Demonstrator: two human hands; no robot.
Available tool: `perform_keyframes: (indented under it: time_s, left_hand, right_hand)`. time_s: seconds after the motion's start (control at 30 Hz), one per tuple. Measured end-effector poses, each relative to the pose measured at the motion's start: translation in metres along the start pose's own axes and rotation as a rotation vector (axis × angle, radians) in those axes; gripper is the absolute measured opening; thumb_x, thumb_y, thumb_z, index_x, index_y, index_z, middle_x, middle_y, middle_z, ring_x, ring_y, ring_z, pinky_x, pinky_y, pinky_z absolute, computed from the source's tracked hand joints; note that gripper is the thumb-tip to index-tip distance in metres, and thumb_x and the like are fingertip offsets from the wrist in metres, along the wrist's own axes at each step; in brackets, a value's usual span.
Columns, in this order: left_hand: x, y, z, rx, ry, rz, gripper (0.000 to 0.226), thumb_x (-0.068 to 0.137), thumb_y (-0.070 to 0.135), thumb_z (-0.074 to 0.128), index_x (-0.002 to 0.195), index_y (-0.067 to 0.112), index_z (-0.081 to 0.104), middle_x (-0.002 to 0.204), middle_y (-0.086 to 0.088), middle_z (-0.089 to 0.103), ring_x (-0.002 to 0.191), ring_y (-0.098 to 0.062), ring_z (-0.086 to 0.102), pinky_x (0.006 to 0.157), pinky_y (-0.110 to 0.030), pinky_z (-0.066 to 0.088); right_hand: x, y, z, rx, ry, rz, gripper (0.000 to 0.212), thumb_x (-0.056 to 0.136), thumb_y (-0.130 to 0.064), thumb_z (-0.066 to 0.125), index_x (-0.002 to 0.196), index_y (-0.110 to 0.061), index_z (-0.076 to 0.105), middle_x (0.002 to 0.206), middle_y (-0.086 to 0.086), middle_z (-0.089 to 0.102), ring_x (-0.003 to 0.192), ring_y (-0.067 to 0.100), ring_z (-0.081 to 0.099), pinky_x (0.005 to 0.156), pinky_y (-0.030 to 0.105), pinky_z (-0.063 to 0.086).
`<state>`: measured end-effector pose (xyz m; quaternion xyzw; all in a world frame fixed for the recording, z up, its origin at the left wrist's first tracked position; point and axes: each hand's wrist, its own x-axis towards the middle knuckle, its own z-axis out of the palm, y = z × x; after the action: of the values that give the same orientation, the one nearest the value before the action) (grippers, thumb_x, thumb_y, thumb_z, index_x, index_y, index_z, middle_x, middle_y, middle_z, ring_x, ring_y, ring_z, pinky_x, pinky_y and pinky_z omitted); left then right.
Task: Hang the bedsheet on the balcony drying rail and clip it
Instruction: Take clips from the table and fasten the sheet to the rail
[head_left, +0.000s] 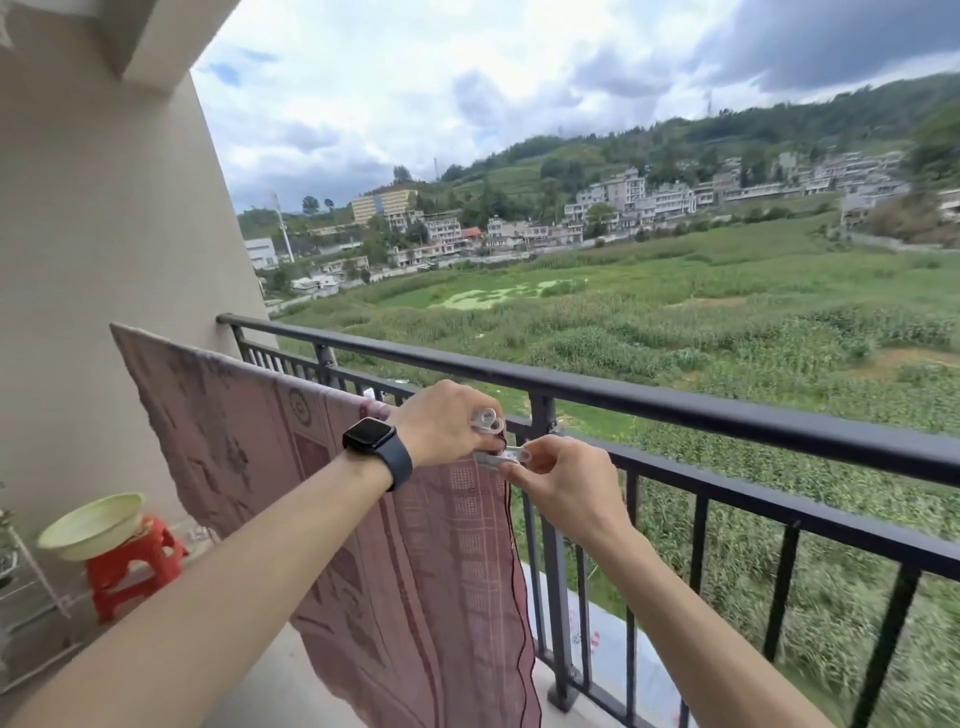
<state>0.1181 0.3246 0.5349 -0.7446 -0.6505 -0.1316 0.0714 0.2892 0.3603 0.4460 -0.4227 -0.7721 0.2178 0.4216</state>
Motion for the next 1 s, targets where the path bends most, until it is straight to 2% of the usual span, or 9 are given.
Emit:
perform_keyframes:
  time_s: [0.13, 0.2, 0.27, 0.37, 0.53, 0.7, 0.83, 0.9, 1.0]
  left_hand:
    - [-0.019, 0.006, 0.011, -0.166, 0.205, -0.059, 0.025, 0.084, 0.041, 0.069, 0.106, 0.033, 0.06, 0.089, 0.013, 0.054, 0.084, -0.003, 0.054, 0.071, -0.024, 0.042]
    - [-0.045, 0.007, 0.028, -0.353, 0.279, -0.135, 0.024, 0.085, 0.036, 0.064, 0.099, 0.026, 0.047, 0.076, 0.014, 0.045, 0.064, -0.002, 0.045, 0.06, -0.024, 0.033]
    - [-0.073, 0.011, 0.06, -0.62, 0.158, -0.216, 0.02, 0.084, 0.032, 0.053, 0.095, 0.022, 0.04, 0.071, 0.009, 0.038, 0.057, -0.005, 0.038, 0.059, -0.029, 0.029]
    - [-0.111, 0.02, 0.129, -0.845, -0.141, -0.357, 0.013, 0.095, 0.03, 0.04, 0.098, 0.019, 0.047, 0.069, 0.007, 0.042, 0.057, 0.001, 0.045, 0.065, -0.034, 0.034]
    - [-0.167, 0.037, 0.238, -1.037, -0.457, -0.518, 0.034, 0.094, 0.04, 0.061, 0.123, 0.022, 0.057, 0.074, 0.004, 0.066, 0.065, -0.018, 0.055, 0.058, -0.033, 0.041]
    - [-0.195, 0.061, 0.283, -1.152, -0.541, -0.667, 0.031, 0.09, 0.032, 0.07, 0.107, 0.006, 0.063, 0.06, 0.0, 0.061, 0.051, -0.011, 0.052, 0.051, -0.024, 0.039]
    - [-0.205, 0.071, 0.297, -1.138, -0.55, -0.687, 0.028, 0.082, 0.029, 0.079, 0.105, 0.014, 0.072, 0.074, 0.001, 0.068, 0.06, -0.009, 0.056, 0.057, -0.022, 0.045]
    - [-0.21, 0.075, 0.303, -1.094, -0.555, -0.664, 0.029, 0.079, 0.032, 0.082, 0.103, 0.018, 0.076, 0.079, 0.003, 0.071, 0.062, -0.007, 0.056, 0.062, -0.022, 0.046]
    - [-0.213, 0.078, 0.307, -1.025, -0.594, -0.654, 0.028, 0.079, 0.037, 0.08, 0.103, 0.023, 0.077, 0.077, 0.009, 0.072, 0.062, -0.003, 0.056, 0.064, -0.019, 0.046]
  right_hand:
    - [-0.016, 0.022, -0.002, 0.039, -0.048, 0.02, 0.084, 0.071, -0.068, 0.075, 0.139, -0.023, 0.054, 0.118, -0.011, 0.06, 0.088, 0.002, 0.062, 0.084, 0.03, 0.056]
    - [-0.034, 0.038, -0.002, 0.113, -0.058, 0.048, 0.077, 0.073, -0.064, 0.075, 0.137, -0.026, 0.056, 0.116, -0.016, 0.058, 0.089, -0.001, 0.062, 0.084, 0.025, 0.055]
    - [-0.059, 0.055, 0.001, 0.217, -0.082, 0.099, 0.054, 0.078, -0.057, 0.074, 0.124, -0.03, 0.064, 0.109, -0.02, 0.064, 0.087, -0.003, 0.064, 0.08, 0.016, 0.053]
    - [-0.108, 0.084, 0.017, 0.413, -0.264, 0.224, 0.028, 0.085, -0.042, 0.074, 0.111, -0.034, 0.071, 0.102, -0.017, 0.072, 0.08, -0.002, 0.067, 0.071, 0.011, 0.049]
    - [-0.197, 0.127, 0.057, 0.519, -0.463, 0.349, 0.029, 0.087, -0.021, 0.077, 0.109, -0.039, 0.073, 0.097, -0.015, 0.075, 0.075, 0.008, 0.07, 0.072, 0.024, 0.054]
    - [-0.255, 0.159, 0.07, 0.469, -0.393, 0.476, 0.005, 0.089, -0.025, 0.075, 0.088, -0.029, 0.078, 0.08, -0.009, 0.075, 0.076, 0.008, 0.071, 0.075, 0.029, 0.055]
    - [-0.275, 0.168, 0.066, 0.44, -0.322, 0.537, 0.004, 0.087, -0.021, 0.076, 0.084, -0.023, 0.077, 0.079, -0.008, 0.072, 0.067, -0.001, 0.065, 0.066, 0.015, 0.046]
    - [-0.283, 0.171, 0.066, 0.411, -0.29, 0.556, 0.003, 0.086, -0.019, 0.077, 0.089, -0.02, 0.076, 0.094, -0.008, 0.07, 0.069, -0.005, 0.066, 0.065, 0.008, 0.044]
    - [-0.29, 0.178, 0.066, 0.431, -0.342, 0.609, 0.03, 0.087, -0.022, 0.077, 0.115, -0.023, 0.064, 0.108, -0.014, 0.068, 0.075, -0.003, 0.069, 0.067, 0.008, 0.048]
